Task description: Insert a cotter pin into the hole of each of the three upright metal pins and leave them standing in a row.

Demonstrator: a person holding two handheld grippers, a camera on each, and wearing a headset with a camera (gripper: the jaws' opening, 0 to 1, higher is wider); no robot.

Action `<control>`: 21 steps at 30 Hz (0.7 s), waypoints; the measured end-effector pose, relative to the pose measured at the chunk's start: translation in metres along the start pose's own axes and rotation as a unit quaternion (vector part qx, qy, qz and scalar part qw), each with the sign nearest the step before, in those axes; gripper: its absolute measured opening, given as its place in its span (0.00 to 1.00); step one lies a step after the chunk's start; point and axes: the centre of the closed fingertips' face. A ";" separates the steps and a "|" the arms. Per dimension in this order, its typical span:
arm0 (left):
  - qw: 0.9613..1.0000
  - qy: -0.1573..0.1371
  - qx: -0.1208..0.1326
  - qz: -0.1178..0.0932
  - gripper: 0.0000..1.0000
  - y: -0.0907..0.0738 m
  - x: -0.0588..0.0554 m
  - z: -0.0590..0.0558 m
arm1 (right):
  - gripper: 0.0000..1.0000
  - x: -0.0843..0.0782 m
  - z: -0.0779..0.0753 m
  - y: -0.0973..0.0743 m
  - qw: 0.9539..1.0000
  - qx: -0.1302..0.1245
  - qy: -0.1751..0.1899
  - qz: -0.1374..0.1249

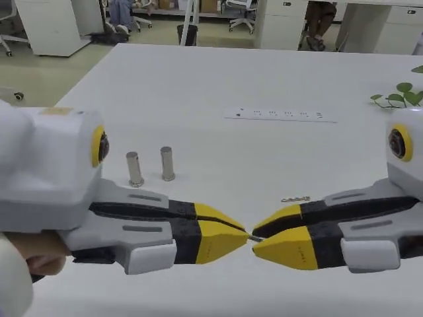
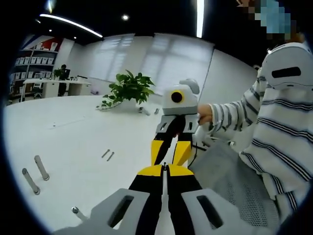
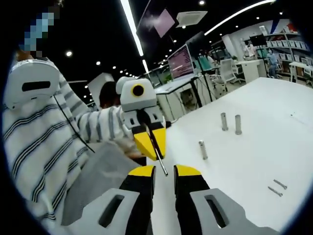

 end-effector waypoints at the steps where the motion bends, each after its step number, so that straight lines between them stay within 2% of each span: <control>1: 1.000 0.001 -0.001 0.001 0.00 0.000 0.000 0.000 | 0.16 -0.001 0.000 0.001 1.000 0.001 -0.003 0.003; 11: 1.000 0.001 -0.009 0.001 0.00 -0.002 0.000 -0.001 | 0.10 -0.010 0.006 0.005 0.999 0.018 -0.024 0.030; 14: 1.000 -0.005 -0.009 0.003 0.00 -0.002 -0.002 0.000 | 0.05 -0.010 0.006 0.004 0.999 0.021 -0.024 0.027; 18: 1.000 -0.004 -0.011 0.003 0.00 -0.003 -0.002 -0.001 | 0.05 -0.009 0.006 0.004 0.999 0.022 -0.022 0.024; 21: 1.000 -0.001 -0.012 0.011 0.00 -0.003 -0.006 -0.001 | 0.05 -0.010 0.006 0.004 0.999 0.023 -0.026 0.028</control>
Point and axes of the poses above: the centre of the closed fingertips' face, and the gripper's own axes: y roughly forward along the fingers, z roughly to its left, x roughly out of its top, and after that the axes turned 2 degrees about -y, right-handed
